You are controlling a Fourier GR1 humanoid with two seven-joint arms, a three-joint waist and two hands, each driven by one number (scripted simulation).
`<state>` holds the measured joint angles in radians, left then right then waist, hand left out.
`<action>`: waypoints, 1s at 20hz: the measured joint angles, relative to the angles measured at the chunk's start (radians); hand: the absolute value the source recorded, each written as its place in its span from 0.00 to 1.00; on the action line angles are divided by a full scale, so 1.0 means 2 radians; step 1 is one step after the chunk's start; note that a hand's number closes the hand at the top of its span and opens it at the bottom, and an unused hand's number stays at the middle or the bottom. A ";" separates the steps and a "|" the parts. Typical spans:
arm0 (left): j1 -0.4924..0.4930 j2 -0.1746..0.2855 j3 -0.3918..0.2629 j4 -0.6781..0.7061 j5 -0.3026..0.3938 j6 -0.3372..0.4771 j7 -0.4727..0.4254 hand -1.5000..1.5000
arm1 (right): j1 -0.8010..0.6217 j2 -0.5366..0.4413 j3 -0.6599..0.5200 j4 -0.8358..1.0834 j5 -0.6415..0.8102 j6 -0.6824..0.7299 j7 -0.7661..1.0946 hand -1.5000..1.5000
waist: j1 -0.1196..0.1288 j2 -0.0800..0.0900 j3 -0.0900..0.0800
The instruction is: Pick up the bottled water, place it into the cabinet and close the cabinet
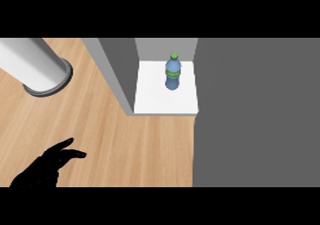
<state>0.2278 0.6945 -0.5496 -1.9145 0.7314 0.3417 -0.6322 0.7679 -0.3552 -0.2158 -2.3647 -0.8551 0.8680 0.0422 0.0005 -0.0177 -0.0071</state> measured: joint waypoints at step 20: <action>0.106 0.094 0.113 -0.042 0.079 -0.078 -0.016 0.00 | -0.118 -0.034 0.137 0.001 0.017 -0.002 0.077 1.00 | 0.018 -0.010 -0.008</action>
<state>0.4394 0.8819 -0.3242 -1.9984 0.8893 0.1859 -0.6637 0.5325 -0.4226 0.0589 -2.3620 -0.8203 0.8648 0.1965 0.0366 -0.0370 -0.0225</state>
